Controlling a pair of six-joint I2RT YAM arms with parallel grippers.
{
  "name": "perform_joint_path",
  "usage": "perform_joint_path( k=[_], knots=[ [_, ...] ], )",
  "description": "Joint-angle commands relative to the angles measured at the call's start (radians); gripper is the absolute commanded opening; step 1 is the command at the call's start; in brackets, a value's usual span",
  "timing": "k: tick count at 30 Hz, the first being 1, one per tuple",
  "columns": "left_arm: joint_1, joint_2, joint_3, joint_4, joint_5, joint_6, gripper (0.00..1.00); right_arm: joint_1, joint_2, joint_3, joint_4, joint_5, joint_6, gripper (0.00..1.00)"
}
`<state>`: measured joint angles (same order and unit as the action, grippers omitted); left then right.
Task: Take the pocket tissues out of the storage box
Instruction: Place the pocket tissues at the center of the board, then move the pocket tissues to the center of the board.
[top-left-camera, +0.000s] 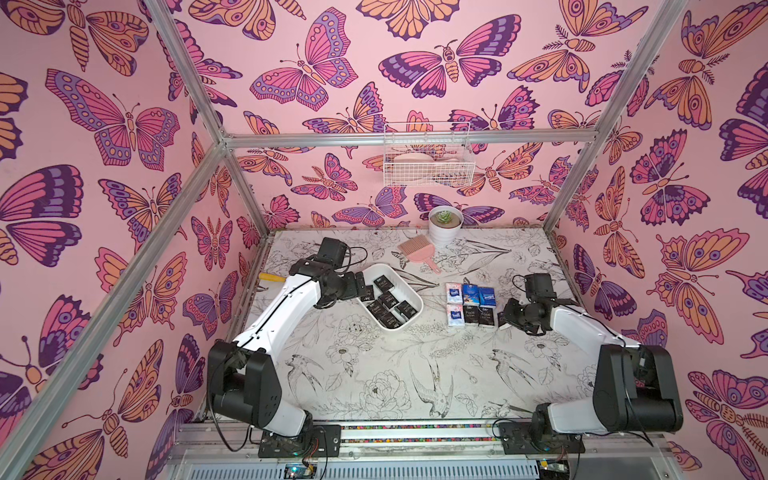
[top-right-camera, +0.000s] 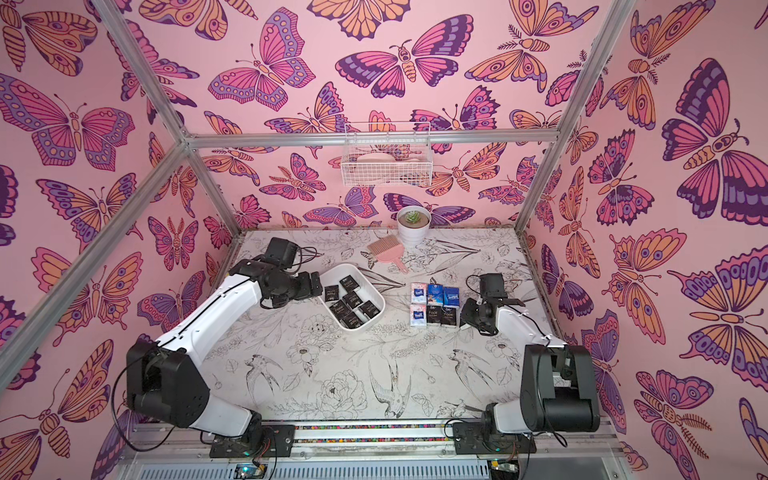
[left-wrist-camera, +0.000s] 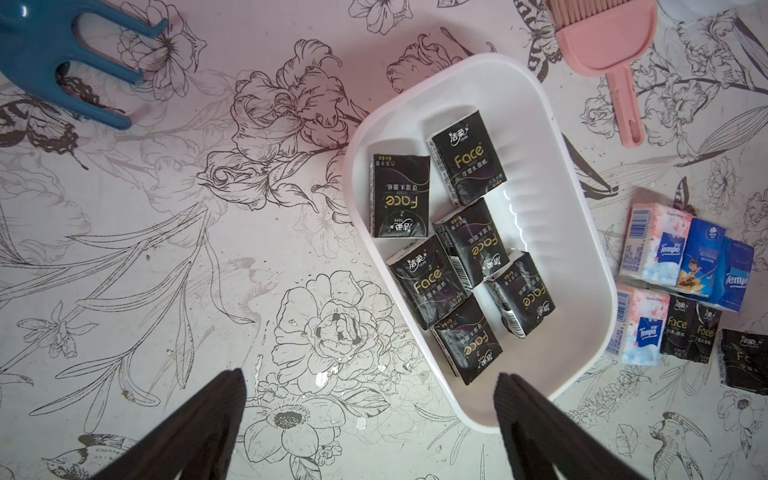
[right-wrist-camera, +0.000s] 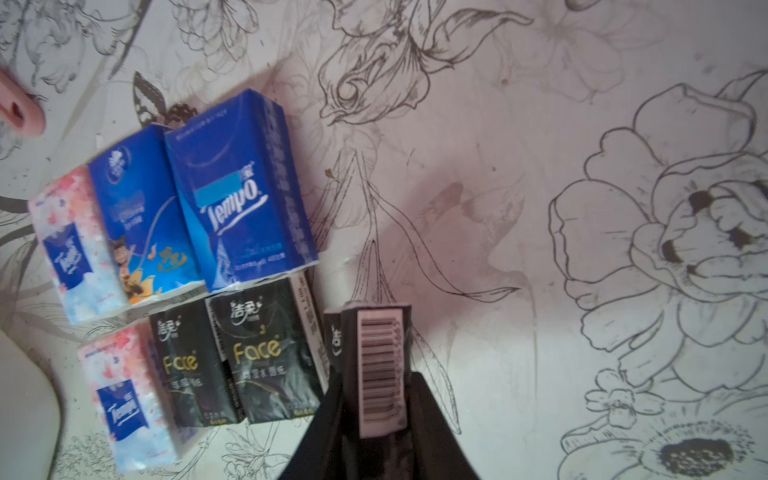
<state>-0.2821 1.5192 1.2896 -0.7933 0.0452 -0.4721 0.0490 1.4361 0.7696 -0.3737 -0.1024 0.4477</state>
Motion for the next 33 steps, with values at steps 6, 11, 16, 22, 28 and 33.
perform_joint_path(
  k=[6,11,16,22,28,33],
  knots=[
    [-0.005,0.011,0.015,-0.021,-0.010,0.013,1.00,-0.026,0.068,0.008,-0.013,0.046,-0.045,0.33],
    [-0.005,0.011,0.022,-0.021,-0.005,0.015,1.00,-0.029,0.051,0.022,-0.055,0.091,-0.048,0.47],
    [-0.005,0.006,0.027,-0.024,-0.003,0.017,1.00,-0.030,0.028,0.051,-0.109,0.143,-0.056,0.53],
    [-0.005,0.001,0.026,-0.027,-0.003,0.020,1.00,-0.031,0.038,0.058,-0.131,0.175,-0.066,0.52],
    [-0.006,-0.002,0.029,-0.030,-0.004,0.024,1.00,-0.040,0.091,0.066,-0.126,0.173,-0.092,0.43],
    [-0.005,0.001,0.033,-0.031,-0.007,0.024,1.00,-0.041,0.182,0.104,-0.132,0.118,-0.151,0.36]
  ],
)
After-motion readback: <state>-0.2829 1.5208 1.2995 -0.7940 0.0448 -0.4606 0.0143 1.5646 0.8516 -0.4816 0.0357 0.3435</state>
